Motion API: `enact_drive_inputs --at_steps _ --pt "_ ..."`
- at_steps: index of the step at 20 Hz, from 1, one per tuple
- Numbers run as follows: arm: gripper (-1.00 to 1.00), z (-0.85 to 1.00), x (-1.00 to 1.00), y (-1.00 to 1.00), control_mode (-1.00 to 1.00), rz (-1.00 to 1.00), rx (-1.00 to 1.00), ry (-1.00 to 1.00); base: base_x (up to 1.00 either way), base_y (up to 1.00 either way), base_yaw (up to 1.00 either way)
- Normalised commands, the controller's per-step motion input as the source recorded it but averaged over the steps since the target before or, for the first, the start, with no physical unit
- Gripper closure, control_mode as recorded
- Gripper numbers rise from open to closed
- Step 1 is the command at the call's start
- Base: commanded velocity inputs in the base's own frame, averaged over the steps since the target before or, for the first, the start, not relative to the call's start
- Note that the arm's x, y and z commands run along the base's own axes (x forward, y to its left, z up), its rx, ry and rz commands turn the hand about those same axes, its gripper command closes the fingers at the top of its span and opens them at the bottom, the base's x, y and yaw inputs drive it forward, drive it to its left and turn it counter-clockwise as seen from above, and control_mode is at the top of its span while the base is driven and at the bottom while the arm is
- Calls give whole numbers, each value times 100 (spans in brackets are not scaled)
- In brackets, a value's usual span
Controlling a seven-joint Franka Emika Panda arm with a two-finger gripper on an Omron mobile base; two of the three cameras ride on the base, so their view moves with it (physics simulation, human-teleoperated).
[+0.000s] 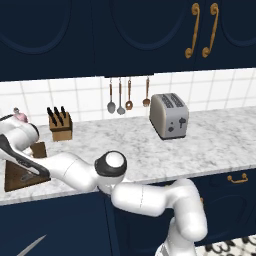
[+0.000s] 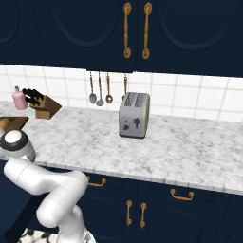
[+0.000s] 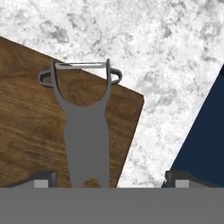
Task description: Place the appropriate cutting tool for cutting the potato skin on the cutting board.
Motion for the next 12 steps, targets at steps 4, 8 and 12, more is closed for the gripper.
enact_drive_inputs --at_steps 4,8,12 --pt "-100 0 -85 -46 -100 -33 21 -17 0 0 0" --pt "-100 0 -90 -38 -100 -40 22 -20 0 0 0" --pt "-100 0 -83 -41 -100 -38 19 -24 0 0 0"
